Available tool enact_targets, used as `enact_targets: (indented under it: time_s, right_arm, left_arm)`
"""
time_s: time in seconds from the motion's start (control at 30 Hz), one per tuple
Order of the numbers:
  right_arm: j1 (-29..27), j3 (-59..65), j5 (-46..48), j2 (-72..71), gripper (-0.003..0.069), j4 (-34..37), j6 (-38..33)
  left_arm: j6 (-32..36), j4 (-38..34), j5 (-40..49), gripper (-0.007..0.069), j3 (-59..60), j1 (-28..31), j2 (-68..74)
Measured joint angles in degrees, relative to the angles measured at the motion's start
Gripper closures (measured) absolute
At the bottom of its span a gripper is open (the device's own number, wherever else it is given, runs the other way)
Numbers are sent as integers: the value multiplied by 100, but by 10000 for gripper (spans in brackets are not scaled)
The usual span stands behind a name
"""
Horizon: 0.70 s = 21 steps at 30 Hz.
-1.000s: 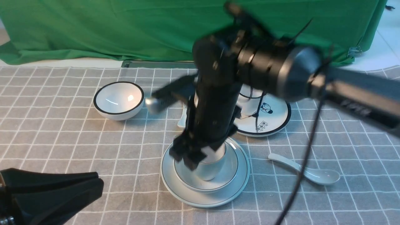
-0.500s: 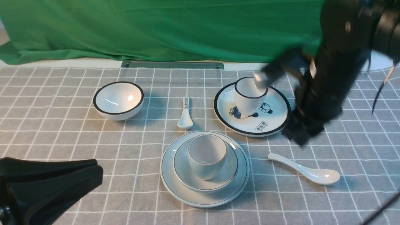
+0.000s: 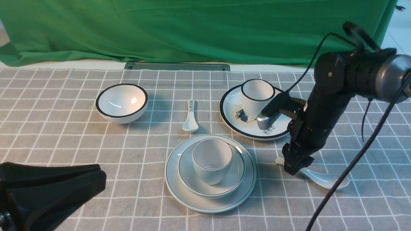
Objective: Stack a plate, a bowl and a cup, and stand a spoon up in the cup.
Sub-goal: Use the right arm to grab a blue soup spoon
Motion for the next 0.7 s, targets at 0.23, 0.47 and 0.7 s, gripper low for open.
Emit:
enact_targets:
  time_s: [0.23, 0.47, 0.7]
  right_arm:
    - [-21, 0, -179, 217, 246, -12, -36]
    - [-28, -23, -171, 250, 410, -69, -30]
    - [0, 15, 601, 47, 488, -3, 604]
  left_arm:
    - [0, 0, 0, 615, 0, 0, 0]
    - [0, 0, 0, 615, 0, 0, 0]
    - [-5, 0, 202, 615, 0, 0, 0]
